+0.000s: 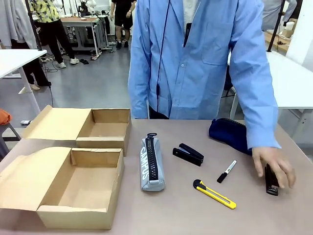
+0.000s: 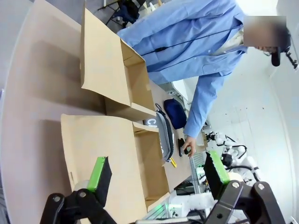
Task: Place items inside the box.
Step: Pick up a Pencil pouch or Stapler and place it inside the Mailer Box closest to the robot.
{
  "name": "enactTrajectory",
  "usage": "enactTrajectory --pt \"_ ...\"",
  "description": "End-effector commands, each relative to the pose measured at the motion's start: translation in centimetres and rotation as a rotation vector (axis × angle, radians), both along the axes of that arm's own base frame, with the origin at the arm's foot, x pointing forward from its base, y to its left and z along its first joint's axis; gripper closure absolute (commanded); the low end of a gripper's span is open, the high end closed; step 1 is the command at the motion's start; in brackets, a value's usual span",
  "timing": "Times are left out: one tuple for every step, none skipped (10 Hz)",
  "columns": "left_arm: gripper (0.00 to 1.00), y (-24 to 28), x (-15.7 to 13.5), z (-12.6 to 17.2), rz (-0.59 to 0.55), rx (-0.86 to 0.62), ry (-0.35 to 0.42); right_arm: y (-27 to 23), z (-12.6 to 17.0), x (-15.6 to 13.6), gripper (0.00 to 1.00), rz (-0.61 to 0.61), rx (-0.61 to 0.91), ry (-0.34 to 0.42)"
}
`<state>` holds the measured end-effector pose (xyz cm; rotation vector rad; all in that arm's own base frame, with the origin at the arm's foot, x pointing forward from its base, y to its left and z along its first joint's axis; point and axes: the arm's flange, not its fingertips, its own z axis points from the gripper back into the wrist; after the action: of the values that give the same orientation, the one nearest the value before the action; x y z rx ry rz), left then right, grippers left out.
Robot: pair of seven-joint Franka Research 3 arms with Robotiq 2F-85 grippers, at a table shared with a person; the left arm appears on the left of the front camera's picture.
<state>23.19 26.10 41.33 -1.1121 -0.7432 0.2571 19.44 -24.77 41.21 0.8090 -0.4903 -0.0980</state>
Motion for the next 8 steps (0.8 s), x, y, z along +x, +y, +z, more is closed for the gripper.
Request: enactTrajectory --pt "0.0 0.0 0.1 0.0 -0.002 -0.004 -0.034 -3.8 -3.2 -4.8 0.0 -0.172 0.07 -0.027" --pt "0.0 0.0 0.1 0.0 -0.002 -0.004 -0.034 -4.5 -4.3 -5.2 0.0 -0.275 0.126 -0.023" --pt "0.0 0.0 0.1 0.0 -0.002 -0.004 -0.034 -3.1 -1.8 -4.4 0.0 -0.121 0.035 0.005" --pt "0.0 0.0 0.1 0.0 -0.002 -0.004 -0.034 -3.1 -1.8 -4.4 0.0 -0.121 0.035 0.005" --pt "0.0 0.0 0.1 0.0 -0.002 -0.004 -0.034 -3.1 -1.8 -4.4 0.0 -0.121 0.035 0.005" --pt "0.0 0.0 0.1 0.0 -0.002 -0.004 -0.034 -3.1 -1.8 -4.4 0.0 -0.121 0.035 0.005" --pt "0.0 0.0 0.1 0.0 -0.002 -0.004 -0.034 -3.1 -1.8 -4.4 0.0 -0.121 0.035 0.005" --pt "0.0 0.0 0.1 0.0 -0.002 -0.004 -0.034 -3.1 -2.2 -4.0 0.0 -0.126 0.029 0.028"
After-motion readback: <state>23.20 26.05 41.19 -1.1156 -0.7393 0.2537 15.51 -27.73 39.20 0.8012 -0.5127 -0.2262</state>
